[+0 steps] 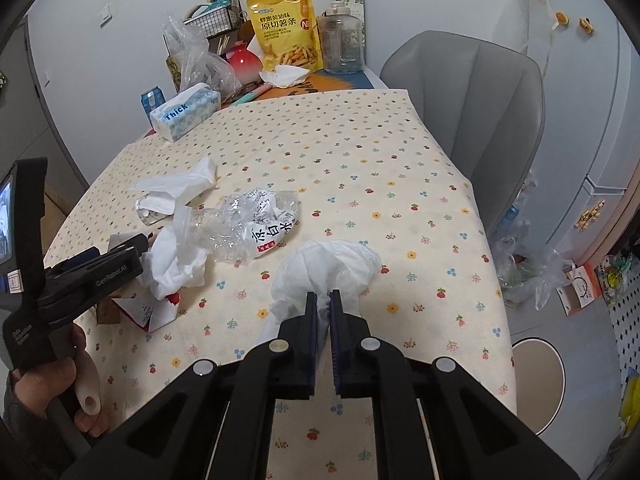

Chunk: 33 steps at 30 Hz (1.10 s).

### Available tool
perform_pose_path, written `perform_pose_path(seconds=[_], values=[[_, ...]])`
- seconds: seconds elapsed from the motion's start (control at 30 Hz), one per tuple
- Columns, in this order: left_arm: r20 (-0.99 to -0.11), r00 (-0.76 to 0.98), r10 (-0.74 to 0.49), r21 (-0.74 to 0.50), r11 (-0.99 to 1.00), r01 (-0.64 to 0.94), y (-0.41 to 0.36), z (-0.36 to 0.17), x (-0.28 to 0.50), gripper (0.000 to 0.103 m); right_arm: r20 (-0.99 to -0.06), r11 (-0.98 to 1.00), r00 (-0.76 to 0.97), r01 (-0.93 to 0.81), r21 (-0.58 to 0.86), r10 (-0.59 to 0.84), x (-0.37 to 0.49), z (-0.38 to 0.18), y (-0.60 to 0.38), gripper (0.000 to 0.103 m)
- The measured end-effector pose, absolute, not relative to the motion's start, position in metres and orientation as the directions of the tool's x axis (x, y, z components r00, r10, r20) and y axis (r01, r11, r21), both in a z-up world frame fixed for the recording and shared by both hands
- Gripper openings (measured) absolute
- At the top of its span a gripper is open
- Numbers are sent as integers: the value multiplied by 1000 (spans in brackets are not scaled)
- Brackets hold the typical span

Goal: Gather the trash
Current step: 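Grasp the white tissue with the right tool while the left tool grasps the white printed paper, then carry the tissue and printed paper in both tools toward the bin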

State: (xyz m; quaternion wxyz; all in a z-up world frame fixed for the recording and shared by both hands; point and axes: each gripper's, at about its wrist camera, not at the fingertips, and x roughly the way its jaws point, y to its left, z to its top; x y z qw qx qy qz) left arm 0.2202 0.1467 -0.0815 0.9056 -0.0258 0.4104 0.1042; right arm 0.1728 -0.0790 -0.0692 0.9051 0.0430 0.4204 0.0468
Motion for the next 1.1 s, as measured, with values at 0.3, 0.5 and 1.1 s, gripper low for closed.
perform_pose_path(seconds=[0.3,0.5,1.1], values=[[-768,617,172,51,977,-209,146,-91,233,53,-770,991,626,-41,130,127,182,-77,-82,7],[-731,656,189,43,972,-232,152,-73,223,43,-759,990,637,-42,136,131,180,-73,-84,7],[-623,770,140,23,987,-162,103,-15,171,43,-674,993,734,-2,120,83,135,-24,-108,7]])
